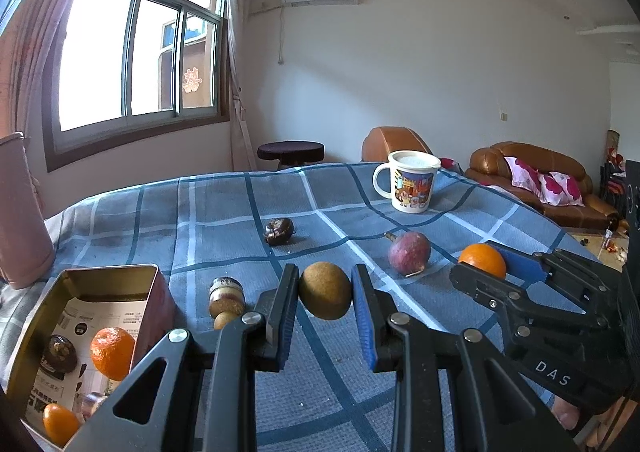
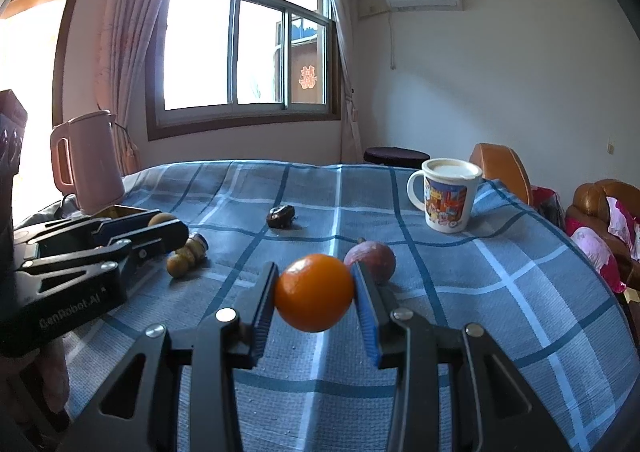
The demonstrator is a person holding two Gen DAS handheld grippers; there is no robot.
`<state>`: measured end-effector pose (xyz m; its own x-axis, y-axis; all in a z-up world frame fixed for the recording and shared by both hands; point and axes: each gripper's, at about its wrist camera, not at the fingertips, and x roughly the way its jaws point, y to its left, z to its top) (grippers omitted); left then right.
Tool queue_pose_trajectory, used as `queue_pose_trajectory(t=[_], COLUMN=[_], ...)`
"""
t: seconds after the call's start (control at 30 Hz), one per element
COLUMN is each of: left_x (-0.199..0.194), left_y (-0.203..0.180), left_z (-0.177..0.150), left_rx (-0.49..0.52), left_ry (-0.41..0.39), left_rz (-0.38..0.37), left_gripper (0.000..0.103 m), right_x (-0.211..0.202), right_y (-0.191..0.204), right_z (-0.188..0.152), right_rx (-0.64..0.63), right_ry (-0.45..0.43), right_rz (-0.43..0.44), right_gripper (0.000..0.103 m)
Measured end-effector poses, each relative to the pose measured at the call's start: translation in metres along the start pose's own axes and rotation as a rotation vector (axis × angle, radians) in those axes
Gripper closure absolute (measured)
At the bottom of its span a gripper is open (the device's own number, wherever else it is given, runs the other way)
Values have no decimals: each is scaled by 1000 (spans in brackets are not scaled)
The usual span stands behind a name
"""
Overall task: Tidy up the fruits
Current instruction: 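Lift and carry the orange and the small brown fruit over the gold tin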
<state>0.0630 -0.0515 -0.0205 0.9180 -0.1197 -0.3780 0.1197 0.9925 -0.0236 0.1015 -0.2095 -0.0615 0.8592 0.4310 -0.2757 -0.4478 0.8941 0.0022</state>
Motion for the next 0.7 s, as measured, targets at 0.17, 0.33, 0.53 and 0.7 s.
queue_pose_trajectory(t=[0.17,0.33,0.53,0.7], left_x=[-3,-7,-10,-12], left_y=[0,-1,-1,3], left_z=[0,0,-1,0], left_rx=[6,11,21,21], left_ry=[-15,-37,-61,-71], left_rz=[8,19,39,60], left_gripper=[75,75,75,75], right_x=[-3,-5,-9,-12], right_y=[1,2,5,6], right_z=[0,-1,-1,-1], right_rx=[-6,-9,-27,-35], right_ry=[-13,-28,-53,-62], right_rz=[-2,-2,-3,-8], right_gripper=[62,62,62,62])
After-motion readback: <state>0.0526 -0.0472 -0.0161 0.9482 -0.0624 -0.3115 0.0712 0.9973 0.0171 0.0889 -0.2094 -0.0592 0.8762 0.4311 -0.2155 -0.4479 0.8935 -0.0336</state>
